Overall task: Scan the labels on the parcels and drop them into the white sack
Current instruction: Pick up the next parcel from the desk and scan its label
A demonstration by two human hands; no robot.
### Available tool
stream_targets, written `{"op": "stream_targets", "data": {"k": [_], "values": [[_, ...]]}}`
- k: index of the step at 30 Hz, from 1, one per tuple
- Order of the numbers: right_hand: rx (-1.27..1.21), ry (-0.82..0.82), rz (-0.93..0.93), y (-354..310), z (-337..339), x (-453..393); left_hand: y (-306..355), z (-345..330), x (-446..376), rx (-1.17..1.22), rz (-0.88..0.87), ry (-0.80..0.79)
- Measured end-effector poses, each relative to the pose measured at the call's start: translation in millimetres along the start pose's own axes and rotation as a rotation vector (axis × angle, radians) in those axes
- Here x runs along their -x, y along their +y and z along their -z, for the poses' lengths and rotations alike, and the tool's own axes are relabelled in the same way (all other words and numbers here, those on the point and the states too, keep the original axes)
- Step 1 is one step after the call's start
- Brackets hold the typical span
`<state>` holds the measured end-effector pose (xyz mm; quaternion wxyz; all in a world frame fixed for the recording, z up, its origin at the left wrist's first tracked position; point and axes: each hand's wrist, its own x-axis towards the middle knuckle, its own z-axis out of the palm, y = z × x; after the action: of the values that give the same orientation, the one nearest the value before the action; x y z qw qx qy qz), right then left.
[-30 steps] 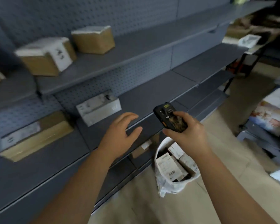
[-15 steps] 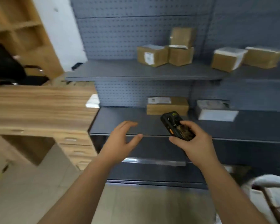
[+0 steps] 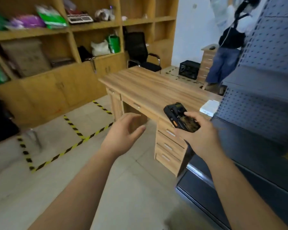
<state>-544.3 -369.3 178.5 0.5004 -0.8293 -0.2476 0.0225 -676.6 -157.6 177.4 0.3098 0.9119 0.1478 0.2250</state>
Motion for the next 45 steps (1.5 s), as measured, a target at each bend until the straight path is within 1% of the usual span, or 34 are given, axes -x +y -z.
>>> {"op": "stream_targets", "data": {"k": [4, 11, 16, 20, 23, 28, 32, 36, 39, 42, 45], "values": [[-0.032, -0.078, 0.084, -13.4, -57.8, -62.1, -48.9, 20.1, -35.0, -0.058, 0.12, 0.069], [-0.093, -0.147, 0.136, -22.7, -130.2, -193.0, -99.8, 46.6, -140.9, -0.127, 0.218, 0.13], [-0.09, -0.17, 0.138, -21.5, -159.0, -277.6, -123.9, 48.9, -219.7, -0.152, 0.224, 0.147], [-0.075, -0.121, 0.1, -7.3, -162.2, -330.9, -143.1, 29.6, -285.9, -0.13, 0.183, 0.108], [-0.037, -0.051, 0.051, 16.6, -161.8, -369.8, -161.8, 3.1, -343.9, -0.086, 0.135, 0.046], [0.022, 0.11, -0.117, 63.8, -150.1, -428.7, -184.4, -59.0, -447.3, 0.003, -0.007, -0.111], [0.07, 0.285, -0.264, 93.5, -137.9, -460.1, -194.0, -115.5, -535.8, 0.09, -0.169, -0.288], [0.174, 0.488, -0.418, 104.1, -122.7, -469.7, -180.3, -169.1, -611.7, 0.158, -0.365, -0.473], [0.216, 0.623, -0.532, 110.9, -117.0, -462.4, -162.2, -207.6, -640.6, 0.206, -0.485, -0.608], [0.214, 0.749, -0.636, 123.2, -115.9, -447.4, -145.9, -246.6, -646.9, 0.24, -0.573, -0.736], [0.246, 0.82, -0.738, 136.2, -115.5, -432.7, -136.1, -282.3, -641.5, 0.288, -0.638, -0.803]]}}
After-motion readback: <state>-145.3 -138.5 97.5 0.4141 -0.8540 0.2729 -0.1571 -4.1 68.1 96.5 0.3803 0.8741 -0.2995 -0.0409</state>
